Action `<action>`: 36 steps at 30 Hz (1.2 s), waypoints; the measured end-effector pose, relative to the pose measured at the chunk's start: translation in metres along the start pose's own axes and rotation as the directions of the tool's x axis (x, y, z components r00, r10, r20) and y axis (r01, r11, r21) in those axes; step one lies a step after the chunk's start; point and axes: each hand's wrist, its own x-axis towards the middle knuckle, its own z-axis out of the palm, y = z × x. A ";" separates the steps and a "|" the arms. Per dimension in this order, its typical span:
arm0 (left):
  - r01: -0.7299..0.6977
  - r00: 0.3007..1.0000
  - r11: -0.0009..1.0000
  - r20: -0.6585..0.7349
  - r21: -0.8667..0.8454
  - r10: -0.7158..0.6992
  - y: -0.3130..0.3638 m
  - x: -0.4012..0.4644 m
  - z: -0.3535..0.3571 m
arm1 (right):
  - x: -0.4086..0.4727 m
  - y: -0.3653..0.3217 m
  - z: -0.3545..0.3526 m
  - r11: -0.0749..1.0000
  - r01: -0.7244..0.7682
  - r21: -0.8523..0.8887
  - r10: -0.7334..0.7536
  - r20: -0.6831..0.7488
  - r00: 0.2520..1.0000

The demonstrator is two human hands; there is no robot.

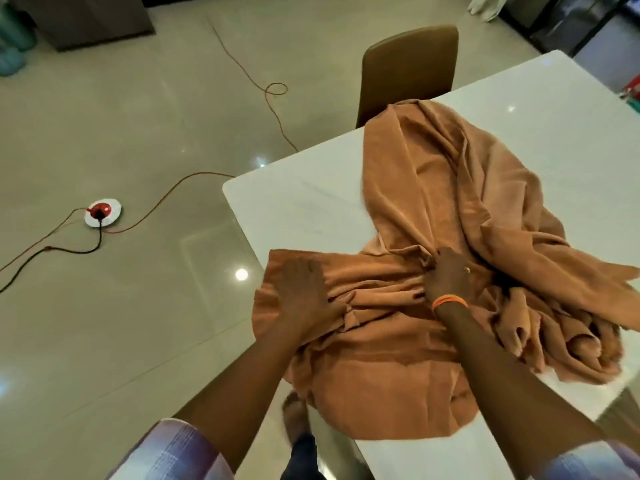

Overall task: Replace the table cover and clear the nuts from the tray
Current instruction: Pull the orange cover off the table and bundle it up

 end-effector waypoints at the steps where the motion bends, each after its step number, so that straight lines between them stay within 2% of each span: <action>1: -0.005 1.000 1.000 0.006 -0.014 0.005 0.003 -0.003 0.005 | -0.009 0.001 0.004 0.999 0.034 -0.005 -0.034 -0.011 0.999; 3: 0.010 0.999 0.991 0.049 -0.134 -0.004 0.018 -0.004 0.003 | -0.032 -0.003 0.011 0.985 0.171 -0.021 -0.171 -0.006 0.985; 4: 0.045 0.993 0.982 0.119 -0.184 -0.023 0.027 -0.001 -0.001 | -0.044 -0.005 0.012 0.968 0.251 -0.016 -0.251 0.011 0.968; 6: 0.146 0.962 0.942 0.264 -0.303 -0.064 0.044 0.012 -0.005 | -0.066 -0.007 0.007 0.925 0.354 0.138 -0.370 0.118 0.921; 7: 0.234 0.942 0.884 0.321 -0.405 -0.102 0.053 0.017 -0.008 | -0.074 -0.005 0.005 0.898 0.364 0.247 -0.417 0.210 0.884; 8: 0.339 0.914 0.778 0.381 -0.528 -0.139 0.062 0.022 -0.013 | -0.081 0.000 0.003 0.877 0.364 0.313 -0.457 0.311 0.833; 9: 0.432 0.881 0.640 0.449 -0.635 -0.149 0.073 0.024 -0.017 | -0.088 0.007 0.003 0.872 0.378 0.311 -0.480 0.395 0.783; 10: 0.498 0.851 0.514 0.510 -0.699 -0.130 0.084 0.024 -0.022 | -0.092 0.016 0.004 0.881 0.393 0.264 -0.472 0.433 0.768; 12: 0.539 0.813 0.376 0.582 -0.754 0.000 0.106 0.019 -0.029 | -0.094 0.035 0.004 0.912 0.363 0.189 -0.409 0.378 0.831; 14: 0.543 0.780 0.294 0.602 -0.786 0.169 0.127 0.010 -0.029 | -0.083 0.051 -0.005 0.930 0.300 0.211 -0.348 0.249 0.904; 16: 0.433 0.835 0.311 0.506 -0.846 0.215 0.155 -0.003 -0.032 | -0.069 0.069 -0.026 0.921 0.279 0.272 -0.327 0.152 0.933; 18: 0.239 0.934 0.395 0.322 -0.887 0.157 0.183 -0.010 -0.033 | -0.052 0.087 -0.056 0.893 0.317 0.321 -0.346 0.036 0.938; 19: 0.148 0.961 0.474 0.239 -0.868 0.138 0.198 -0.012 -0.030 | -0.042 0.098 -0.072 0.883 0.314 0.348 -0.333 -0.005 0.943; 21: -0.005 0.977 0.625 0.128 -0.781 0.168 0.224 -0.021 -0.023 | -0.019 0.125 -0.104 0.850 0.215 0.481 -0.241 -0.008 0.971; 23: -0.126 0.963 0.659 0.069 -0.741 0.261 0.251 -0.031 -0.014 | 0.006 0.153 -0.129 0.793 0.182 0.581 -0.201 -0.033 0.979; 24: -0.164 0.953 0.681 0.063 -0.714 0.296 0.270 -0.039 -0.010 | 0.018 0.167 -0.142 0.800 0.189 0.570 -0.195 -0.051 0.979; 26: -0.236 0.937 0.745 0.057 -0.623 0.345 0.306 -0.046 0.001 | 0.039 0.193 -0.156 0.877 0.216 0.428 -0.198 -0.087 0.976; 27: -0.269 0.924 0.776 0.077 -0.570 0.376 0.324 -0.048 0.007 | 0.047 0.207 -0.158 0.945 0.199 0.259 -0.180 -0.094 0.979; 28: -0.296 0.909 0.796 0.101 -0.528 0.405 0.334 -0.047 0.016 | 0.050 0.218 -0.153 0.986 0.140 0.085 -0.137 -0.046 0.990; 29: -0.316 0.899 0.816 0.121 -0.483 0.420 0.347 -0.048 0.025 | 0.052 0.232 -0.148 0.995 0.102 -0.017 -0.102 0.020 0.995; 30: -0.327 0.898 0.831 0.124 -0.450 0.421 0.359 -0.050 0.033 | 0.051 0.243 -0.144 0.993 0.106 -0.043 -0.102 0.087 0.991; 31: -0.313 0.909 0.851 0.126 -0.422 0.397 0.371 -0.053 0.037 | 0.052 0.253 -0.142 0.988 0.155 0.006 -0.155 0.121 0.981; 33: -0.291 0.931 0.890 0.109 -0.352 0.348 0.391 -0.052 0.045 | 0.056 0.267 -0.151 0.939 0.231 0.256 -0.257 0.072 0.964; 35: -0.268 0.944 0.909 0.101 -0.320 0.314 0.406 -0.044 0.047 | 0.074 0.282 -0.170 0.854 0.162 0.495 -0.162 -0.043 0.986; 36: -0.259 0.947 0.912 0.100 -0.317 0.304 0.411 -0.039 0.048 | 0.084 0.289 -0.177 0.835 0.093 0.543 -0.074 -0.056 0.996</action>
